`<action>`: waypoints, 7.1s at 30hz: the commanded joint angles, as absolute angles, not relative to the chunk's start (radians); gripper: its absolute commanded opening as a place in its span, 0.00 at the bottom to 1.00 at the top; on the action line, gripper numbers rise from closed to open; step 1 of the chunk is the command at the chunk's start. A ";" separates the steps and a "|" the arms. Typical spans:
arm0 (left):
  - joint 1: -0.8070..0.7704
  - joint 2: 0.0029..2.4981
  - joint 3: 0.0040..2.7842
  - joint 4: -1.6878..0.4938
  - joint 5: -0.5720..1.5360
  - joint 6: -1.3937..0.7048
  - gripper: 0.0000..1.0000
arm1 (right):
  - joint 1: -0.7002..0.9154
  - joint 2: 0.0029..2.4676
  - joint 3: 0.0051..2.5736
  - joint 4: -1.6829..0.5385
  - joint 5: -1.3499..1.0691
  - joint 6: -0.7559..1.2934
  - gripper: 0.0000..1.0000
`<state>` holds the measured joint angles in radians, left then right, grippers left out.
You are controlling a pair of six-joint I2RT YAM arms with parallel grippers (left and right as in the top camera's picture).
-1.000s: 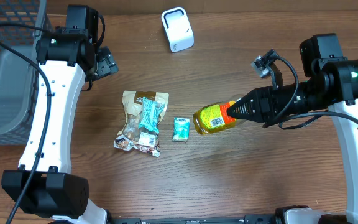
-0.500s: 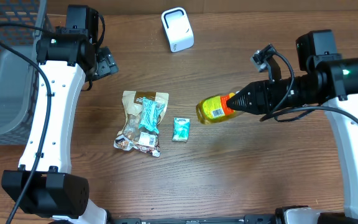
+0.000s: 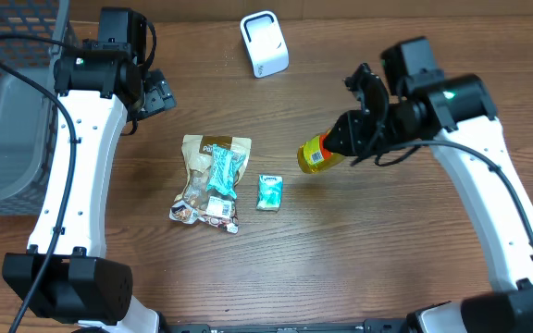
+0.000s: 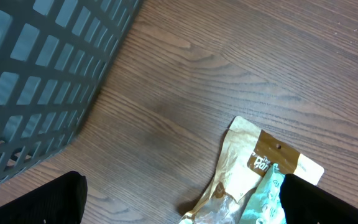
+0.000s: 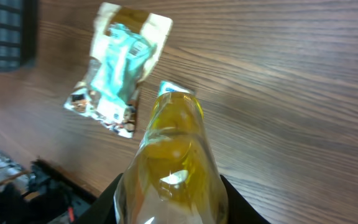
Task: Scan the item barcode
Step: 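Raise the oil bottle to the white scanner with the right gripper, then carry the oil bottle right and lower it beside the jar, then open the right gripper, release the bottle, and lift away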
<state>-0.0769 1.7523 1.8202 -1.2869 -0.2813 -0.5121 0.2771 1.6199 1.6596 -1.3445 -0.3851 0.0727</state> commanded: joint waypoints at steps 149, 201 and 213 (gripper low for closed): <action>-0.084 1.739 1.839 -1.285 -0.295 -0.493 1.00 | -0.150 2.235 2.159 -1.378 0.122 0.097 0.18; -0.086 1.739 1.839 -1.285 -0.295 -0.493 1.00 | -0.046 1.919 2.169 -1.495 -0.302 0.104 0.99; -0.086 1.739 1.839 -1.285 -0.295 -0.493 1.00 | 0.128 1.929 2.154 -1.577 -0.447 0.105 0.89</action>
